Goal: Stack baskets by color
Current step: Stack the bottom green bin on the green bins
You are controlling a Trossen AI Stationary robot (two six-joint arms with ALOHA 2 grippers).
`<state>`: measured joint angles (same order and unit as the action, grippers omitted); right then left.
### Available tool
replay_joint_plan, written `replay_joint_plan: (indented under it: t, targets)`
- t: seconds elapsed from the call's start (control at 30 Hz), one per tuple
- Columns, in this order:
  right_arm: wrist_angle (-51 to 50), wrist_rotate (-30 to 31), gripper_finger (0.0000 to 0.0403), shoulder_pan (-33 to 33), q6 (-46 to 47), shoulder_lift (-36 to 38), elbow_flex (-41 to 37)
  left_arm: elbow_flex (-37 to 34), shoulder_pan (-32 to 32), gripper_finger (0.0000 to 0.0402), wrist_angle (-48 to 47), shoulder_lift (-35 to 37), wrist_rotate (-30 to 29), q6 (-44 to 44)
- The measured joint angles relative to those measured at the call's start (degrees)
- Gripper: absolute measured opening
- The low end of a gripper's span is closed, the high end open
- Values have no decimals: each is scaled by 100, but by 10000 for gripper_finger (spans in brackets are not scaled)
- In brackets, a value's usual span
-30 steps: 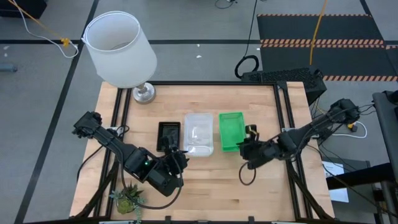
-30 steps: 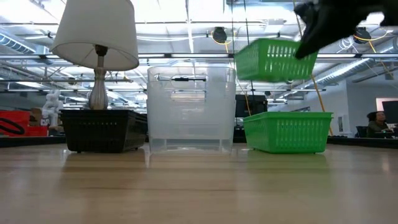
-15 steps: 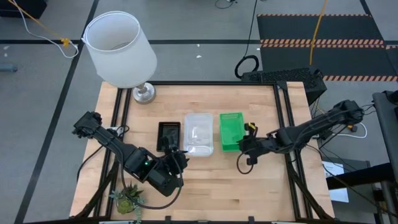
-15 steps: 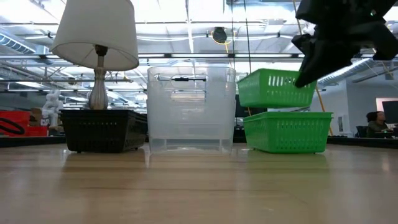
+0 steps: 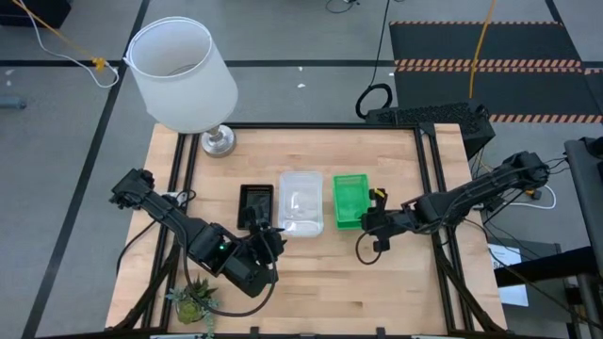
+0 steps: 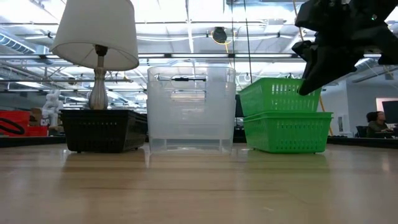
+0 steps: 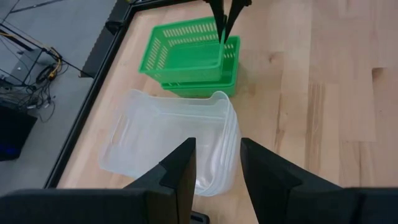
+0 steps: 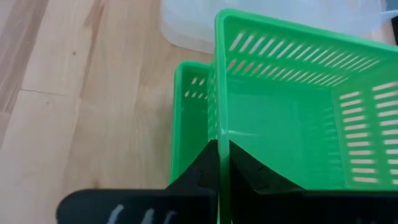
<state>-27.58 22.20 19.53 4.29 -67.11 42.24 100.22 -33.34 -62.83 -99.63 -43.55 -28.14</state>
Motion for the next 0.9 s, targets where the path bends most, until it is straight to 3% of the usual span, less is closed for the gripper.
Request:
replay_joint_plan:
  t: [0.4,0.77,0.9]
  targets:
    - [71,-138,12,0,107,0,-165,0,0,127,0,0,1,0]
    - [381,-169,98,-79,181,23,-341,0,0,127,2,0,4,32]
    - [366,-464,127,-77,254,157,-302,0,-9,127,-20,0,-93,65]
